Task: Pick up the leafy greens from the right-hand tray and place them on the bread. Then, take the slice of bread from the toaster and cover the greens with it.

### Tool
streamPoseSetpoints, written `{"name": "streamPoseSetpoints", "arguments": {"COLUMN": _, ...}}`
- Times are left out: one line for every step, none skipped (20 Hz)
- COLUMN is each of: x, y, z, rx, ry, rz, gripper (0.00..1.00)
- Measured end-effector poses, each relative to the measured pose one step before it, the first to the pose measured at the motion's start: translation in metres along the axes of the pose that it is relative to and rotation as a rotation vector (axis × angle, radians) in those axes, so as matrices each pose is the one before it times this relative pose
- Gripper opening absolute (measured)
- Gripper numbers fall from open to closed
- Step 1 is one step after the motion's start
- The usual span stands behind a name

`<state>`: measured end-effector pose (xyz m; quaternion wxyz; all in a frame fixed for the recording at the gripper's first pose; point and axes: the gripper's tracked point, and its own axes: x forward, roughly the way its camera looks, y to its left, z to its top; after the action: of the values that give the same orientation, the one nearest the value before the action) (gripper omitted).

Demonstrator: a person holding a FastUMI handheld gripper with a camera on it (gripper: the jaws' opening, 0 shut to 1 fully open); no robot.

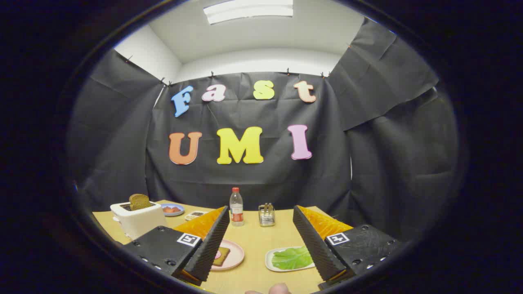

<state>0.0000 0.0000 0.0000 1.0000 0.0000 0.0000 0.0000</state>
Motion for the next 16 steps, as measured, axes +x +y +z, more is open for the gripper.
{"name": "streamPoseSetpoints", "arguments": {"x": -0.00508, "y": -0.00558, "z": 0.00315, "rx": -0.01212, "ry": -0.01812, "rz": -0.01571, "gripper": 0.96}}
{"name": "streamPoseSetpoints", "arguments": {"x": -0.00462, "y": -0.00449, "z": 0.00185, "rx": -0.00155, "ry": -0.01205, "rz": -0.00828, "gripper": 0.96}}
{"name": "streamPoseSetpoints", "arguments": {"x": -0.00269, "y": -0.00190, "z": -0.00028, "rx": 0.00607, "ry": -0.00815, "rz": -0.00264, "gripper": 0.96}}
{"name": "streamPoseSetpoints", "arguments": {"x": 0.00089, "y": -0.00184, "z": -0.00275, "rx": 0.00438, "ry": -0.00174, "rz": -0.00251, "gripper": 0.95}}
{"name": "streamPoseSetpoints", "arguments": {"x": 0.00325, "y": -0.00114, "z": -0.00637, "rx": -0.00659, "ry": 0.00400, "rz": 0.00170, "gripper": 0.95}}
{"name": "streamPoseSetpoints", "arguments": {"x": 0.00281, "y": -0.00126, "z": -0.00704, "rx": -0.00643, "ry": 0.00412, "rz": -0.00264, "gripper": 0.95}}
{"name": "streamPoseSetpoints", "arguments": {"x": 0.00360, "y": -0.00136, "z": -0.00191, "rx": 0.00017, "ry": -0.00335, "rz": -0.00427, "gripper": 0.95}}
{"name": "streamPoseSetpoints", "arguments": {"x": 0.00317, "y": -0.00249, "z": -0.00215, "rx": 0.00206, "ry": 0.00057, "rz": -0.01003, "gripper": 0.95}}
{"name": "streamPoseSetpoints", "arguments": {"x": 0.00125, "y": -0.00113, "z": -0.00453, "rx": 0.00205, "ry": 0.00926, "rz": -0.00392, "gripper": 0.95}}
{"name": "streamPoseSetpoints", "arguments": {"x": 0.00049, "y": -0.00206, "z": -0.00275, "rx": -0.00044, "ry": 0.01558, "rz": -0.00806, "gripper": 0.95}}
{"name": "streamPoseSetpoints", "arguments": {"x": 0.00049, "y": -0.00502, "z": -0.00082, "rx": -0.00389, "ry": 0.01159, "rz": -0.01608, "gripper": 0.95}}
{"name": "streamPoseSetpoints", "arguments": {"x": 0.00021, "y": -0.00737, "z": 0.00017, "rx": -0.00456, "ry": 0.00400, "rz": -0.02468, "gripper": 0.95}}
{"name": "streamPoseSetpoints", "arguments": {"x": 0.00290, "y": -0.00444, "z": -0.00091, "rx": -0.00515, "ry": 0.00543, "rz": -0.02064, "gripper": 0.95}}
{"name": "streamPoseSetpoints", "arguments": {"x": 0.00529, "y": -0.00035, "z": -0.00508, "rx": -0.01018, "ry": 0.01812, "rz": -0.00676, "gripper": 0.95}}
{"name": "streamPoseSetpoints", "arguments": {"x": 0.00624, "y": 0.00307, "z": -0.00957, "rx": -0.01137, "ry": 0.02774, "rz": 0.00367, "gripper": 0.95}}
{"name": "streamPoseSetpoints", "arguments": {"x": 0.00492, "y": 0.00250, "z": -0.00770, "rx": 0.00016, "ry": 0.02175, "rz": 0.00465, "gripper": 0.95}}
